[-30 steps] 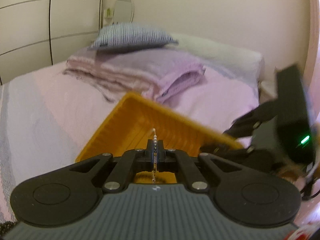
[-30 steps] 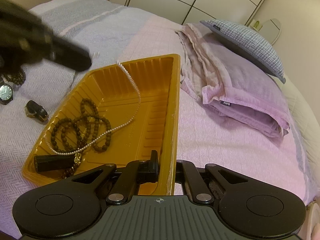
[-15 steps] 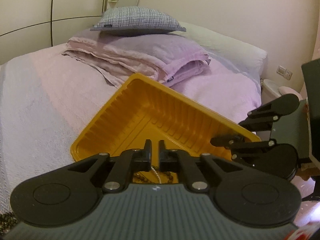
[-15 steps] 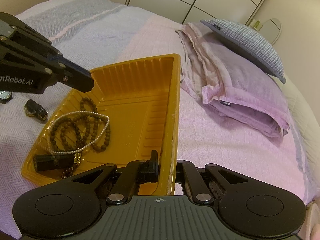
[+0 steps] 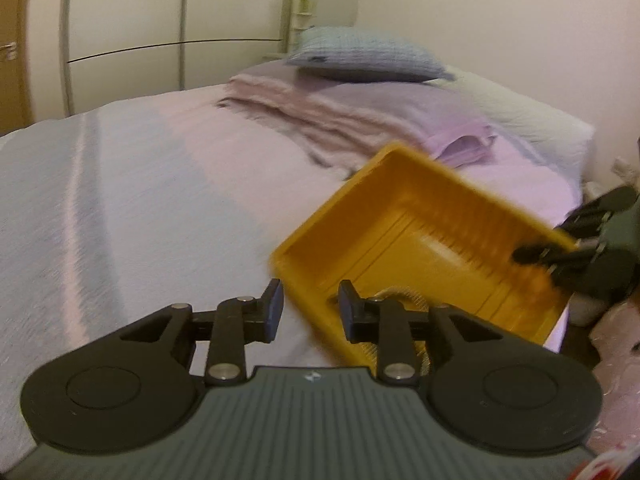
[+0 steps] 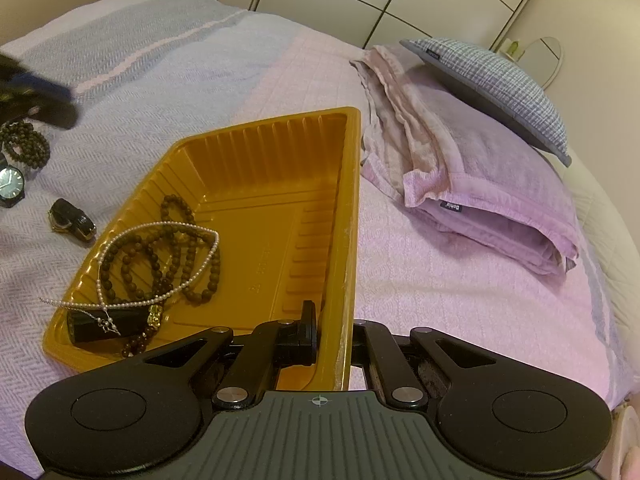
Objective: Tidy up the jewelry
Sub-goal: 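Grasp the black-strap watch by its strap with the left tool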
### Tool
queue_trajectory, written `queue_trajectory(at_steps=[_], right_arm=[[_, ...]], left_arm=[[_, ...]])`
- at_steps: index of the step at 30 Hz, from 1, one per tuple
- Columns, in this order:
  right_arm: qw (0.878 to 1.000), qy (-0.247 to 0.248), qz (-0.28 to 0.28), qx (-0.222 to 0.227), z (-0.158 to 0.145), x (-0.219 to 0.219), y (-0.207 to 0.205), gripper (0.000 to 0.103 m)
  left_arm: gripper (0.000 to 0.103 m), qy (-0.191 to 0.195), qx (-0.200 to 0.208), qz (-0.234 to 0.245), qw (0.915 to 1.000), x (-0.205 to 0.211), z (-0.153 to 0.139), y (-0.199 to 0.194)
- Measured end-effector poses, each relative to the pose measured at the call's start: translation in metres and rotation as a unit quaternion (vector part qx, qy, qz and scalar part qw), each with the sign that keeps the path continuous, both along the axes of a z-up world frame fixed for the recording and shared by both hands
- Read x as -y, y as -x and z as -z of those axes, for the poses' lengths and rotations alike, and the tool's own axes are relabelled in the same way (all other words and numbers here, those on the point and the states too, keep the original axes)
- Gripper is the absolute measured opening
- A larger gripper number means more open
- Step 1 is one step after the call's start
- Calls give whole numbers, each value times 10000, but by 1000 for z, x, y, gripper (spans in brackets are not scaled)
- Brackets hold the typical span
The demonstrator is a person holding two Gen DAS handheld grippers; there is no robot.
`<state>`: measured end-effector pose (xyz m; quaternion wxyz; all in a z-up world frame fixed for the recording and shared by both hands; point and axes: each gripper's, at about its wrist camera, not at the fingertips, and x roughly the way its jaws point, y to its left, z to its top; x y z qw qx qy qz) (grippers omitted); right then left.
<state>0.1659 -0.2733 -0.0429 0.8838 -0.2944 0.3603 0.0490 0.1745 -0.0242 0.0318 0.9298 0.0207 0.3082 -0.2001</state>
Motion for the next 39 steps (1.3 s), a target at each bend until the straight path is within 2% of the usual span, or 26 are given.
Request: queue_trajectory(at_steps=[5, 8, 11, 14, 17, 21, 26, 27, 32, 36, 39], right_arm=[[10000, 0, 1, 1, 0, 0, 0, 4], [10000, -1, -2, -2, 0, -1, 1, 4], [10000, 16, 0, -3, 0, -1, 1, 4], [10000, 14, 8, -6, 0, -1, 0, 4], [10000, 3, 13, -11, 0, -1, 0, 4], [10000, 1, 20, -20, 0, 0, -2, 4], [10000, -4, 34, -29, 2, 2, -2, 4], [10000, -8, 38, -30, 2, 2, -2, 4], [10000, -16, 38, -27, 3, 2, -2, 4], [10000, -15, 38, -24, 3, 2, -2, 4], [10000, -16, 36, -23, 3, 1, -2, 4]], left_arm=[[30, -375, -65, -390, 9985, -34, 27, 18], [31, -829, -113, -303, 9960, -37, 46, 25], [31, -1249, -123, -21, 9921, -27, 62, 26], [31, -1747, 5, 381, 9839, -8, 76, 25], [31, -2053, 150, 749, 9757, 10, 87, 23], [31, -2341, 249, 1011, 9666, 29, 95, 13], [28, -2825, 358, 1209, 9509, 44, 105, 6], [20, -2827, 353, 1211, 9509, 46, 105, 6], [12, -2699, 247, 993, 9574, 42, 99, 6], [9, -2223, 67, 699, 9724, 30, 86, 4], [9, -1894, 27, 636, 9798, 23, 75, 5]])
